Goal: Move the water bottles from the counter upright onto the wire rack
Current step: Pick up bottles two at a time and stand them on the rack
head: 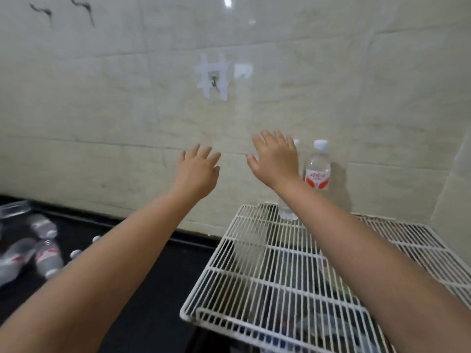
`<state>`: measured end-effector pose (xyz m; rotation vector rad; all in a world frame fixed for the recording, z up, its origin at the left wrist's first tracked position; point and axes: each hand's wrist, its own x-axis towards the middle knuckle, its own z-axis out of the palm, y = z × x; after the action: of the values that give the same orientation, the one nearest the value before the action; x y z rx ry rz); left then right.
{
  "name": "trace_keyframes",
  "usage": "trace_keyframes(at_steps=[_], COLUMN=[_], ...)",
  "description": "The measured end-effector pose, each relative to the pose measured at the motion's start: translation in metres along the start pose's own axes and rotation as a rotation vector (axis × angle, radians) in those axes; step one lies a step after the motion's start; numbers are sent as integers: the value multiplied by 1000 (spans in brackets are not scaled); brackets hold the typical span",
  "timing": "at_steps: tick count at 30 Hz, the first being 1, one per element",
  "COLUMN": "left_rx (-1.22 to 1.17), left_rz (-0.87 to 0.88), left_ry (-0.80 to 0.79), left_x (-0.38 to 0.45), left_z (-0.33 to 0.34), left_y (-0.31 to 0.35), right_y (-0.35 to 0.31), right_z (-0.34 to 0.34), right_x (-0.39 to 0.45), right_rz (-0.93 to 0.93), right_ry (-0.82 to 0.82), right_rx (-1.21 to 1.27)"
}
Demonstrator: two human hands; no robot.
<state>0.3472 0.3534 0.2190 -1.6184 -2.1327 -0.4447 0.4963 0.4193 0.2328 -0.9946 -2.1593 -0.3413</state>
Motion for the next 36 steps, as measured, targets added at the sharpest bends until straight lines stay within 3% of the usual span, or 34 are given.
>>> trace_keyframes(at_steps=[4, 9, 13, 19, 26, 36], left_rx=[73, 192, 233, 162, 91, -54], left_rz=[-175, -382, -487, -657, -685, -642], left_ry=[-39, -69, -70, -213, -378, -557], left_x=[-64, -158, -227, -306, -366, -380], left_z=[-10, -21, -25, -2, 28, 88], left_y=[-55, -124, -174, -258, -353, -430], right_y=[-69, -165, -235, -328, -421, -455], right_z=[21, 48, 68, 130, 185, 250], right_x=[-23, -58, -88, -141, -193, -198], right_rz=[-106, -240, -276, -261, -153, -47], right_ry=[-144, -149, -275, -446, -621, -792], right_rx=[134, 296, 372, 419, 383, 178])
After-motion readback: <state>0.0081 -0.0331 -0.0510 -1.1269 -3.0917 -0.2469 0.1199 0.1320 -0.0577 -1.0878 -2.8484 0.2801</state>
